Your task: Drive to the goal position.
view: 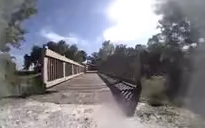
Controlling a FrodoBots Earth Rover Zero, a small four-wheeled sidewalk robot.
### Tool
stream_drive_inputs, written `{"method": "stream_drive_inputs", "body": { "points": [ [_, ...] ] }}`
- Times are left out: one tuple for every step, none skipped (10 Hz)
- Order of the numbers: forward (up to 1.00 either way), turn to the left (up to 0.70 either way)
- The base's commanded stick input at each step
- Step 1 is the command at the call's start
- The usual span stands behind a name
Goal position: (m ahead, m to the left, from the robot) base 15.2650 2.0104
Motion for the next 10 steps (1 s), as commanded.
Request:
{"method": "stream_drive_inputs", "body": {
  "points": [
    [0.85,0.0],
    [0.85,0.0],
    [0.85,0.0],
    [0.85,0.0],
    [0.85,0.0],
    [0.85,0.0],
    [0.85,0.0],
    [0.85,0.0],
    [0.85,0.0],
    [0.85,0.0]
  ]
}}
